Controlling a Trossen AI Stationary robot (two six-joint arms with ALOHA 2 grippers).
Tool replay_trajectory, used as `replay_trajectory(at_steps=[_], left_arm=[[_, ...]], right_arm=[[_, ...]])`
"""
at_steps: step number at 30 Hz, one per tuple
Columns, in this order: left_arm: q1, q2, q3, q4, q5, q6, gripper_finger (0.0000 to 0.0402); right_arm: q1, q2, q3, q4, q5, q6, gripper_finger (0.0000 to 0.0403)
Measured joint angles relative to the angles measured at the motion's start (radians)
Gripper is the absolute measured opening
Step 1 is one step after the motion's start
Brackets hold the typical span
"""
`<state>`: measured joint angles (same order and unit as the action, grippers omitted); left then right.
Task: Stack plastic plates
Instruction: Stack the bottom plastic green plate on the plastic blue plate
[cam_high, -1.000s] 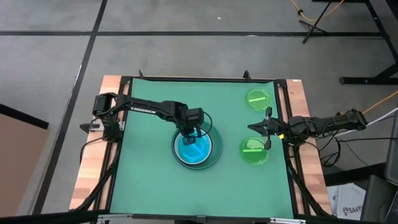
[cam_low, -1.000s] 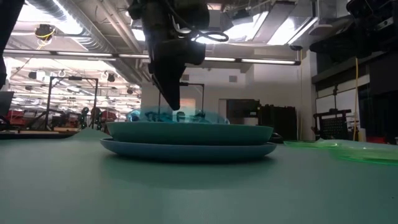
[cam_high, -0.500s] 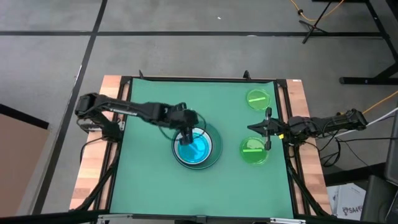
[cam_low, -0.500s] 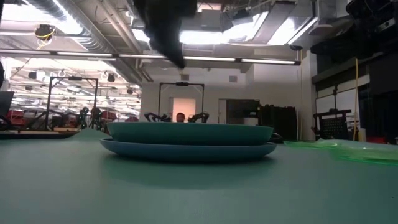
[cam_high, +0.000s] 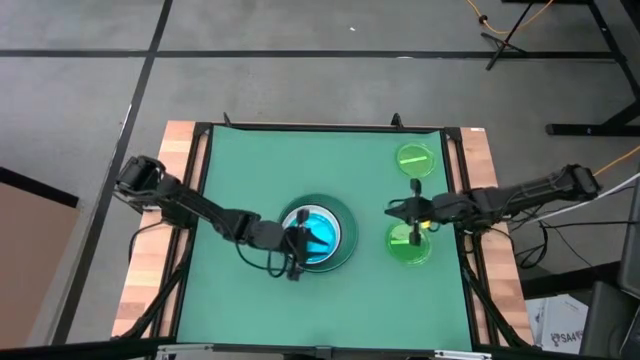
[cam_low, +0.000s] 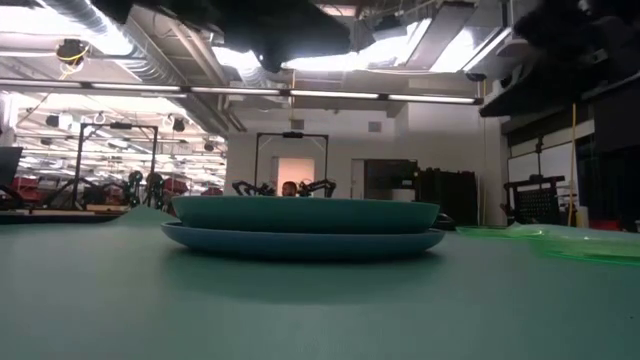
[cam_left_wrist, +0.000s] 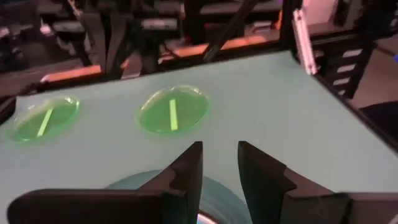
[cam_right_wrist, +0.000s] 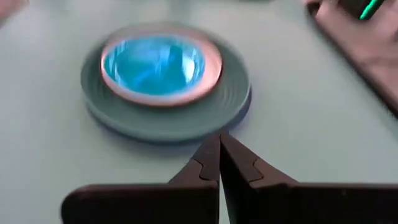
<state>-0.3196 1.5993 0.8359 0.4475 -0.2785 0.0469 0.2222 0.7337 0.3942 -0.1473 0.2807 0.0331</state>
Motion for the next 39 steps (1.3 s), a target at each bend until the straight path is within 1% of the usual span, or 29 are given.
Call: replay_trajectory(at_steps=[2, 5, 7, 8, 11, 13, 15, 17, 19, 23, 25, 27, 29, 33, 39], left_arm=[[-0.013, -0.001, -0.010, 0.021, -0.001, 0.001, 0.0094], [-0.025, -0.001, -0.010, 0.015, -0.001, -0.007, 0.0094], [-0.036, -0.001, -0.010, 0.014, -0.001, -0.007, 0.0094], [-0.040, -0.001, -0.010, 0.013, -0.001, -0.007, 0.0094], [-0.051, -0.001, -0.010, 0.010, -0.001, -0.007, 0.0094], [-0.055, -0.001, -0.010, 0.010, -0.001, -0.009, 0.0094], [-0.055, -0.001, -0.010, 0.010, -0.001, -0.016, 0.0094], [-0.061, -0.001, -0.010, 0.010, -0.003, -0.018, 0.0094], [-0.061, -0.001, -0.010, 0.011, -0.003, -0.013, 0.0094], [-0.057, -0.001, -0.010, 0.010, -0.009, -0.015, 0.0094], [-0.057, -0.001, -0.010, 0.010, -0.024, -0.015, 0.0094], [-0.058, -0.001, -0.010, 0.010, -0.027, -0.016, 0.0094], [-0.058, -0.001, -0.010, 0.010, -0.027, -0.017, 0.0094], [-0.058, -0.001, -0.010, 0.007, -0.028, -0.017, 0.0094], [-0.058, -0.001, -0.010, -0.005, -0.028, -0.019, 0.0094]], right_arm=[[0.000, 0.070, 0.069, -0.120, 0.011, 0.011, 0.0001], [0.000, 0.174, 0.182, -0.324, 0.071, 0.061, 0.0001], [-0.001, 0.237, 0.244, -0.433, 0.077, 0.094, 0.0001], [-0.001, 0.271, 0.271, -0.477, 0.079, 0.103, 0.0001], [-0.017, 0.356, 0.334, -0.551, 0.152, 0.162, 0.0001], [-0.047, 0.407, 0.376, -0.627, 0.152, 0.171, 0.0001], [-0.086, 0.451, 0.400, -0.703, 0.111, 0.173, 0.0007], [-0.130, 0.485, 0.415, -0.758, 0.041, 0.173, 0.0024], [-0.170, 0.505, 0.417, -0.793, -0.029, 0.165, 0.0053], [-0.238, 0.529, 0.417, -0.821, -0.191, 0.089, 0.0127], [-0.259, 0.536, 0.417, -0.821, -0.224, 0.041, 0.0163], [-0.276, 0.550, 0.417, -0.815, -0.223, -0.006, 0.0194], [-0.291, 0.572, 0.417, -0.795, -0.226, -0.041, 0.0217], [-0.304, 0.632, 0.417, -0.758, -0.289, -0.068, 0.0240], [-0.301, 0.728, 0.417, -0.742, -0.349, -0.096, 0.0233]])
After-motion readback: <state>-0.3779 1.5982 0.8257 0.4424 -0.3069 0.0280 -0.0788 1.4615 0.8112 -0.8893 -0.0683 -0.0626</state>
